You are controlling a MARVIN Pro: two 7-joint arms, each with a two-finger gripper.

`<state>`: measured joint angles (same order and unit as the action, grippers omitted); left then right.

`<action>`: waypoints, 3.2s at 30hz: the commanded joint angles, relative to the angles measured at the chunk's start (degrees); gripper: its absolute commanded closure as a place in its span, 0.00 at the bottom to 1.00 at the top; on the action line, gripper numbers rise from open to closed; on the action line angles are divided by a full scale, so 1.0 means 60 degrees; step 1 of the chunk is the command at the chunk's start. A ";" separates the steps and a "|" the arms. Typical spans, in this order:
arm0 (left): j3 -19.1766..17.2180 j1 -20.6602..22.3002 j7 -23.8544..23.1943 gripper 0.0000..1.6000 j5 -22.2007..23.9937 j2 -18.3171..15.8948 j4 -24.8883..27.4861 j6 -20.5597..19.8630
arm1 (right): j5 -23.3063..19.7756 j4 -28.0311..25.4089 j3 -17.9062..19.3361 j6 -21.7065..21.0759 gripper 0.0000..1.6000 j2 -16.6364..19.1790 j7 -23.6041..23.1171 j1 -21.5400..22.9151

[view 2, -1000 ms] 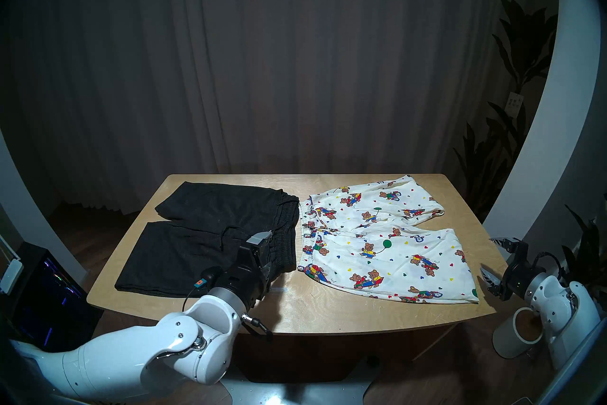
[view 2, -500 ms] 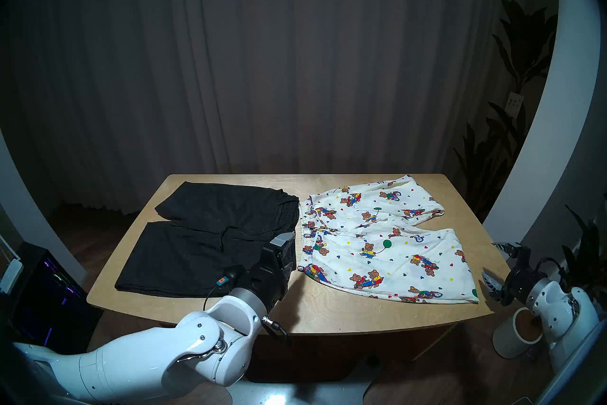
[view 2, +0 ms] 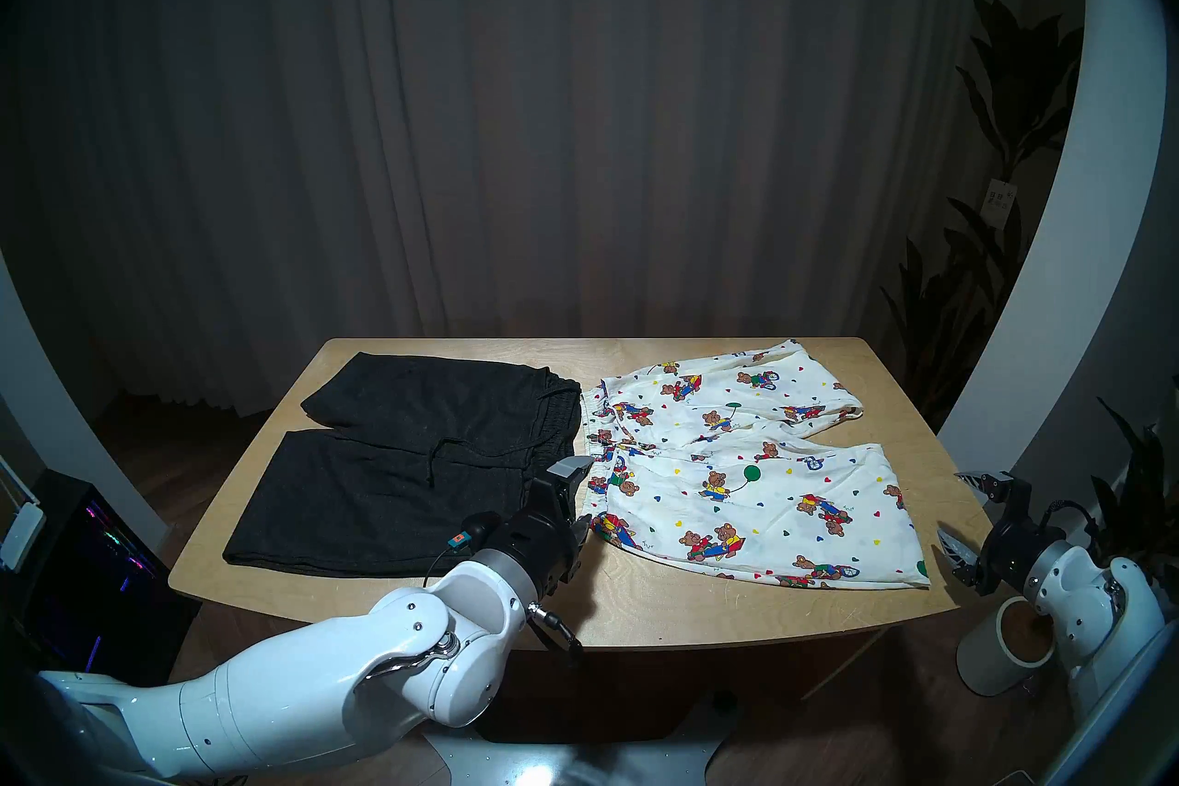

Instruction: Fold pants twice and stack them

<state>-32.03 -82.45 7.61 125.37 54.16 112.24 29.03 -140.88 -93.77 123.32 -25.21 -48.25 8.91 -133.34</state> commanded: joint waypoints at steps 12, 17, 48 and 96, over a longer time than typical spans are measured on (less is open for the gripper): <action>0.0399 0.0329 0.0974 0.00 -0.0207 0.0521 0.0216 0.0457 | -0.0036 -0.0046 0.0286 -0.0115 0.00 -0.0082 -0.0029 -0.0009; 0.0432 0.0366 0.1005 0.00 -0.0322 0.0635 0.0043 0.0541 | -0.0044 -0.0059 0.0262 -0.0164 0.00 -0.0173 -0.0104 -0.0050; 0.0542 0.0821 0.2018 0.00 -0.0362 0.0956 -0.0631 0.0070 | 0.2047 0.1419 -0.0735 -0.0748 0.00 0.0017 -0.1653 0.0809; 0.0475 0.1701 0.2757 0.00 -0.0091 0.1131 -0.2029 -0.2261 | 0.2956 0.1296 -0.1198 -0.2227 0.00 0.0583 -0.1950 0.0791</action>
<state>-29.55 -73.57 24.66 124.78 58.43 103.32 16.67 -123.15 -85.12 116.91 -39.29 -45.05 -3.56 -129.78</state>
